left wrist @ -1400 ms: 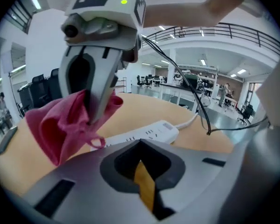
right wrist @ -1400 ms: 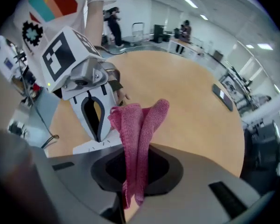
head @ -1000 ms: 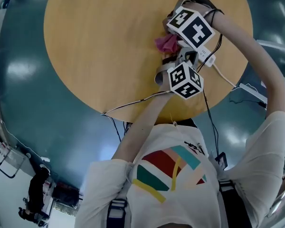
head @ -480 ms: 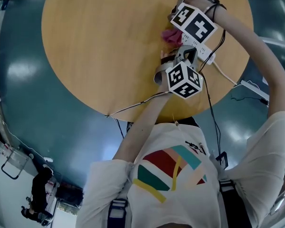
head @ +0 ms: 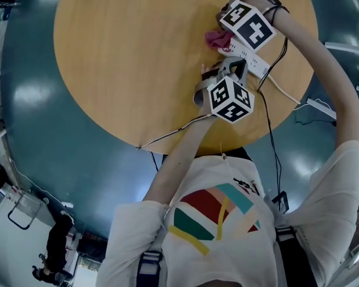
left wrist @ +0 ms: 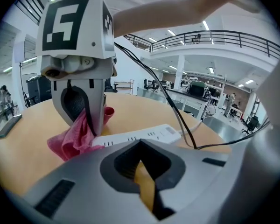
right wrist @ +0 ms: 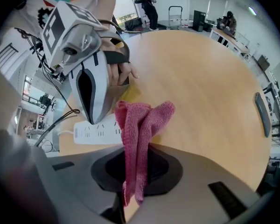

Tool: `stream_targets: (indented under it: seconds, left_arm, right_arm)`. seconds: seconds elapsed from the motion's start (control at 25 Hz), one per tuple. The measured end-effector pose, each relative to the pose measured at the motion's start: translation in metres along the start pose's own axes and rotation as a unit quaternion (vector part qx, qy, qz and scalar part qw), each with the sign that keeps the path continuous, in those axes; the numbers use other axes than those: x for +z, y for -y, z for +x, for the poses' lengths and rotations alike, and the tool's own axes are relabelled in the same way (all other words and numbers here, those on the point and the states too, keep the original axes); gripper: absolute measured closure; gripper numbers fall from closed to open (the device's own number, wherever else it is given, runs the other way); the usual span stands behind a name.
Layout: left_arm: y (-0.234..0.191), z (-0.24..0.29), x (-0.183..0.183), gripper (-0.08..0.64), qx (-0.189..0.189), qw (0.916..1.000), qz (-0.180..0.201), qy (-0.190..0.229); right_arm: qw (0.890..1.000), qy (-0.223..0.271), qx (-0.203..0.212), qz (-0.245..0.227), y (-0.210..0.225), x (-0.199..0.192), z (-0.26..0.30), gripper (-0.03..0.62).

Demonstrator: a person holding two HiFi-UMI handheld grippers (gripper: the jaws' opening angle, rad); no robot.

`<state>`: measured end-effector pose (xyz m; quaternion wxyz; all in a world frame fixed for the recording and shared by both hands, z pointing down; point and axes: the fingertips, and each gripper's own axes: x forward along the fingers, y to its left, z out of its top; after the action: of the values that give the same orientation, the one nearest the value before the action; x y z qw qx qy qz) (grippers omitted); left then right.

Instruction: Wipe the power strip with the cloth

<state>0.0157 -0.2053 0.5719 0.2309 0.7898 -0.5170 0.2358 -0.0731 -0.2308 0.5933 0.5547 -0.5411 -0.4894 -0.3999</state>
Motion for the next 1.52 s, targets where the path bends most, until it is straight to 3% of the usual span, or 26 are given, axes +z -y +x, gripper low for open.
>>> stream_targets:
  seconds: [0.12,0.2,0.24,0.28,0.32,0.36,0.4,0.44,0.48,0.6,0.64,0.68,0.76,0.8,0.84,0.92,1.04,1.16,1.28,1.44,1.52]
  left_arm:
    - [0.011,-0.009,-0.008,0.518,-0.022,0.9998,-0.004,-0.002]
    - [0.006,-0.034,0.002,0.518,-0.019,0.9985,-0.033,0.038]
    - [-0.005,-0.051,0.013,0.518,-0.011,0.9961,-0.057,0.067]
    - [-0.018,-0.069,0.027,0.518,0.000,0.9919,-0.083,0.096]
    - [-0.034,-0.087,0.041,0.518,0.012,0.9864,-0.109,0.123]
    - [-0.050,-0.106,0.053,0.518,0.025,0.9802,-0.130,0.148]
    - [-0.065,-0.125,0.064,0.518,0.038,0.9741,-0.144,0.170]
    - [-0.077,-0.145,0.073,0.518,0.049,0.9683,-0.152,0.192]
    - [-0.086,-0.165,0.082,0.518,0.059,0.9630,-0.154,0.213]
    - [-0.096,-0.225,0.103,0.518,0.076,0.9507,-0.141,0.266]
    - [-0.096,-0.241,0.107,0.518,0.078,0.9482,-0.134,0.277]
    - [-0.096,-0.255,0.110,0.518,0.077,0.9468,-0.125,0.286]
    - [-0.094,-0.275,0.114,0.518,0.069,0.9465,-0.098,0.300]
    - [-0.091,-0.283,0.115,0.518,0.062,0.9467,-0.084,0.305]
    - [-0.086,-0.291,0.113,0.518,0.056,0.9468,-0.073,0.308]
    - [-0.075,-0.308,0.105,0.517,0.048,0.9471,-0.057,0.312]
    - [-0.052,-0.320,0.090,0.518,0.042,0.9487,-0.039,0.311]
    - [-0.030,-0.321,0.076,0.518,0.034,0.9515,-0.032,0.304]
    - [-0.014,-0.323,0.065,0.517,0.034,0.9527,-0.025,0.301]
    - [0.012,-0.328,0.060,0.518,0.028,0.9527,-0.023,0.302]
    - [0.020,-0.332,0.062,0.518,0.026,0.9525,-0.020,0.303]
  right_arm:
    - [0.998,0.029,-0.038,0.049,-0.001,0.015,-0.003,0.552]
    - [0.985,0.081,-0.087,0.124,0.008,0.030,-0.021,0.554]
    - [0.971,0.117,-0.118,0.173,0.016,0.035,-0.038,0.553]
    - [0.949,0.156,-0.153,0.226,0.025,0.038,-0.060,0.553]
    - [0.921,0.194,-0.191,0.280,0.033,0.039,-0.085,0.552]
    - [0.884,0.231,-0.232,0.333,0.039,0.038,-0.112,0.552]
    - [0.840,0.266,-0.276,0.384,0.042,0.037,-0.140,0.553]
    - [0.787,0.300,-0.321,0.434,0.040,0.037,-0.167,0.552]
    - [0.724,0.334,-0.361,0.483,0.033,0.038,-0.194,0.554]
    - [0.522,0.435,-0.438,0.588,-0.006,0.056,-0.252,0.554]
    - [0.464,0.459,-0.457,0.604,-0.019,0.065,-0.263,0.553]
    - [0.414,0.472,-0.479,0.613,-0.033,0.074,-0.269,0.554]
    - [0.330,0.462,-0.531,0.629,-0.060,0.090,-0.270,0.553]
    - [0.297,0.445,-0.554,0.638,-0.075,0.099,-0.265,0.554]
    - [0.270,0.427,-0.570,0.647,-0.088,0.110,-0.257,0.554]
    - [0.235,0.403,-0.585,0.663,-0.109,0.140,-0.240,0.553]
    - [0.209,0.390,-0.591,0.674,-0.134,0.181,-0.220,0.554]
    - [0.202,0.385,-0.594,0.677,-0.153,0.210,-0.207,0.554]
    - [0.207,0.394,-0.595,0.669,-0.161,0.232,-0.202,0.554]
    - [0.193,0.410,-0.595,0.663,-0.181,0.248,-0.201,0.553]
    - [0.196,0.409,-0.597,0.662,-0.186,0.254,-0.203,0.554]
